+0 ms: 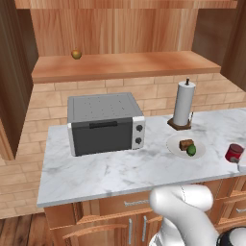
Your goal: Pick the avocado and bread from the counter and place them on the plate. Then pick the jam from the cabinet and place it next to the plate. Lastly close the cabinet door.
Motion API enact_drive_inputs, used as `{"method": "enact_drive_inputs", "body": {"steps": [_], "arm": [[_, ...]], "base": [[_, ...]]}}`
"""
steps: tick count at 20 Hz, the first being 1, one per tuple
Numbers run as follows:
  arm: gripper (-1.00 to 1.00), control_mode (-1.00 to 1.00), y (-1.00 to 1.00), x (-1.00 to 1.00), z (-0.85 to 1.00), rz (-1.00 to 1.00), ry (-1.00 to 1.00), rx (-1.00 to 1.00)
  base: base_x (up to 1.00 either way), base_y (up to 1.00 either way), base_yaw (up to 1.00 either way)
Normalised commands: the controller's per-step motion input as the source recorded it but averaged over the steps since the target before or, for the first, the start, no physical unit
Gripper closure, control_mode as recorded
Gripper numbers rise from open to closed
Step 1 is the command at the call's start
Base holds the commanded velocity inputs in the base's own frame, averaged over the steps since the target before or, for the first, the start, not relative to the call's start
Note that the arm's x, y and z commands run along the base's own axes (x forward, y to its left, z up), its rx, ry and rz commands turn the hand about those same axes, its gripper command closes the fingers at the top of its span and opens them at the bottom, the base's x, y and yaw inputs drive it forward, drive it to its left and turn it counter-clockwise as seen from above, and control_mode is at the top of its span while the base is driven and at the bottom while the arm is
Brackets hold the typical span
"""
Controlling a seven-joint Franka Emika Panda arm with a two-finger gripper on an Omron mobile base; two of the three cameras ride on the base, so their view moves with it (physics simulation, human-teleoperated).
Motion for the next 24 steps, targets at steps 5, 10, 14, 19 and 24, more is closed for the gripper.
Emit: {"method": "enact_drive_inputs", "body": {"steps": [5, 10, 14, 19, 24], "arm": [[1.00, -1.00, -0.06, 0.16, -0.16, 0.03, 0.00, 0.00], [1.00, -1.00, -0.02, 0.18, -0.15, 0.01, 0.00, 0.00], [1.00, -1.00, -0.03, 0.15, -0.14, 0.00, 0.00, 0.00], [1.00, -1.00, -0.04, 0.12, -0.15, 0.00, 0.00, 0.00], [1.00, -1.00, -0.07, 0.12, -0.16, 0.00, 0.00, 0.00]], "base": [[0.00, 0.00, 0.00], [0.00, 0.00, 0.00], [0.00, 0.00, 0.00], [0.00, 0.00, 0.00], [0.00, 0.00, 0.00]]}}
